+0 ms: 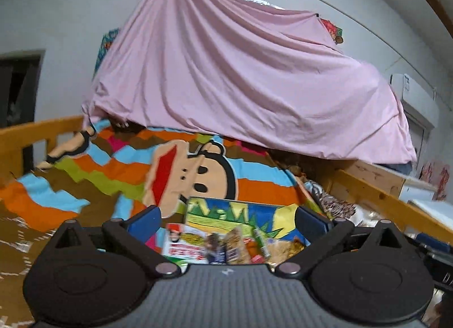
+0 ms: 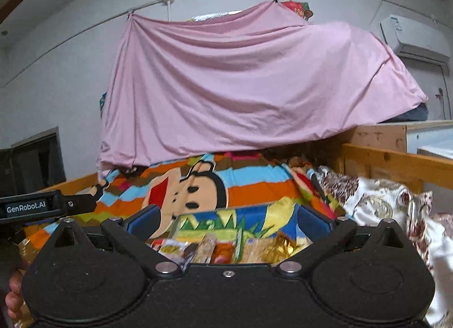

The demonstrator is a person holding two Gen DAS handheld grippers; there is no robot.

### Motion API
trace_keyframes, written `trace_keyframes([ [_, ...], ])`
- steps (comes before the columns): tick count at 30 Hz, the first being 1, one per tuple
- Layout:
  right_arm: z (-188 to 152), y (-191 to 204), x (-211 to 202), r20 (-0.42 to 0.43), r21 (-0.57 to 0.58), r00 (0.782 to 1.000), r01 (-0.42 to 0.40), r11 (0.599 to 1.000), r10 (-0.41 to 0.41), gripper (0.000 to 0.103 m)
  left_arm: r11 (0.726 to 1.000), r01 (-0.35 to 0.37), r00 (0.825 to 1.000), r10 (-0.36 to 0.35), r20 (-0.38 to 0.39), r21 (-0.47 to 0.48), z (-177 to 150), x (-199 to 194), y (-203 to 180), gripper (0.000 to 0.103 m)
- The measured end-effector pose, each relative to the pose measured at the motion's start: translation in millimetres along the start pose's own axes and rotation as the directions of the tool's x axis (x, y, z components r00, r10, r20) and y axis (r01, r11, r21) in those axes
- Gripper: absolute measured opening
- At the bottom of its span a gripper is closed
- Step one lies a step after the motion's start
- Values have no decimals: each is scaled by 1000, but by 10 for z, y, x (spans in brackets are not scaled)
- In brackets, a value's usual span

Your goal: Organize snacks

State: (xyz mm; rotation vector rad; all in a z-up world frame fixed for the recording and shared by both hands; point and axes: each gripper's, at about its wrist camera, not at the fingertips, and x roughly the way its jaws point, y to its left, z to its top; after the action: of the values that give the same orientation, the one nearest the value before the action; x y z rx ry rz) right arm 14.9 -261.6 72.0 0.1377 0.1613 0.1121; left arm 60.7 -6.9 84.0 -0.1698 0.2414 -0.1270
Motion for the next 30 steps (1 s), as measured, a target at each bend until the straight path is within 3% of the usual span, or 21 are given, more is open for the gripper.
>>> trace_keyframes([
  [5, -144, 118, -157, -51, -27, 999, -3, 1000, 2, 102, 999, -24, 1000, 24, -11, 45, -127, -276, 101, 102],
  [15, -355, 307, -495, -115, -66, 993, -34, 997, 26, 102, 998, -52, 995, 54, -79, 27, -530, -697, 391, 103],
  [30, -552, 450, -529, -219, -110, 976, -34, 993, 9, 102, 995, -105, 972, 101, -210, -5, -806, -754, 602, 103],
])
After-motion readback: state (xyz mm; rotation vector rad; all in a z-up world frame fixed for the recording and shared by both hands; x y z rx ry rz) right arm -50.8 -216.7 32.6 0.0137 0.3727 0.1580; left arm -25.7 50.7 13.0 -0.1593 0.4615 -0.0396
